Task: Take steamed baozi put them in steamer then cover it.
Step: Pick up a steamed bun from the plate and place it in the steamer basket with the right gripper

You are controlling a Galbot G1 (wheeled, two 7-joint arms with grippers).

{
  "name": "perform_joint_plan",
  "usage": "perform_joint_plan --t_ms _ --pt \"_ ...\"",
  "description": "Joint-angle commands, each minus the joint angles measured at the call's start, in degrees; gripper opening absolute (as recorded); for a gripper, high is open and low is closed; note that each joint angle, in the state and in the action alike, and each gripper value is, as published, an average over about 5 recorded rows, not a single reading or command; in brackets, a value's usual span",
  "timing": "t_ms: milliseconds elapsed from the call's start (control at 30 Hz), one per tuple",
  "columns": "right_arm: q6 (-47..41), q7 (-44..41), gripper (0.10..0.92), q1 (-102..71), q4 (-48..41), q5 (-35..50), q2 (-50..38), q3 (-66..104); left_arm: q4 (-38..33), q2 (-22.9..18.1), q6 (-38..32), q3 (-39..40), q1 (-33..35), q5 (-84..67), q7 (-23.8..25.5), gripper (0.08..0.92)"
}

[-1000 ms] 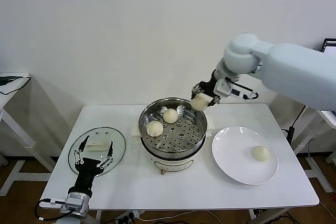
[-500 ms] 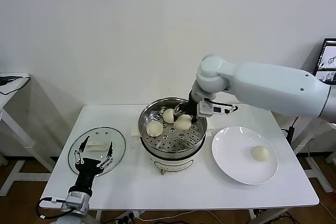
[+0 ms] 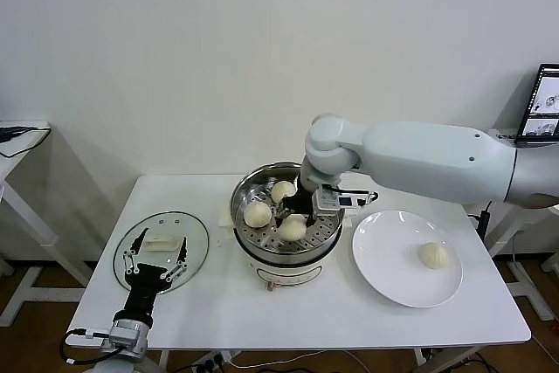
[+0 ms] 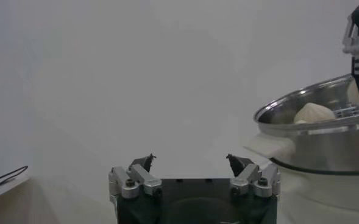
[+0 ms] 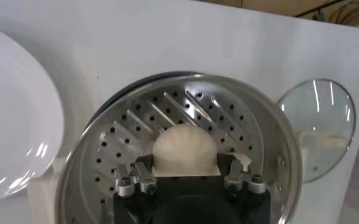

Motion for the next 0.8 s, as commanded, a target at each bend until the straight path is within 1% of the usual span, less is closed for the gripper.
perform_joint_plan --t_ms 33,267,633,700,800 --pt "-0.5 -0.5 0.704 -1.7 -0.9 0.6 3.7 -1.0 0.1 0.0 0.0 -0.1 0.0 0.0 0.0 0.823" --pt "-1.0 -2.4 0.704 -1.9 -2.5 1.0 6.0 -0.9 0.1 0.0 -0.2 -0.4 0.1 -0.2 0.1 0.823" --pt "-2.2 -4.0 0.713 -2.0 -2.1 1.4 5.3 -1.2 0.2 0.0 -0.3 -0.4 0.0 -0.3 0.2 0.823" --pt "-2.5 -3.9 0.732 -2.0 -1.9 1.4 5.1 -0.9 0.2 0.0 -0.4 -0.4 0.0 -0.3 0.2 0.823" --pt "-2.8 -4.0 0.788 -1.8 -1.6 1.7 3.8 0.4 0.3 0.0 -0.5 -0.5 0.1 -0.3 0.2 0.823"
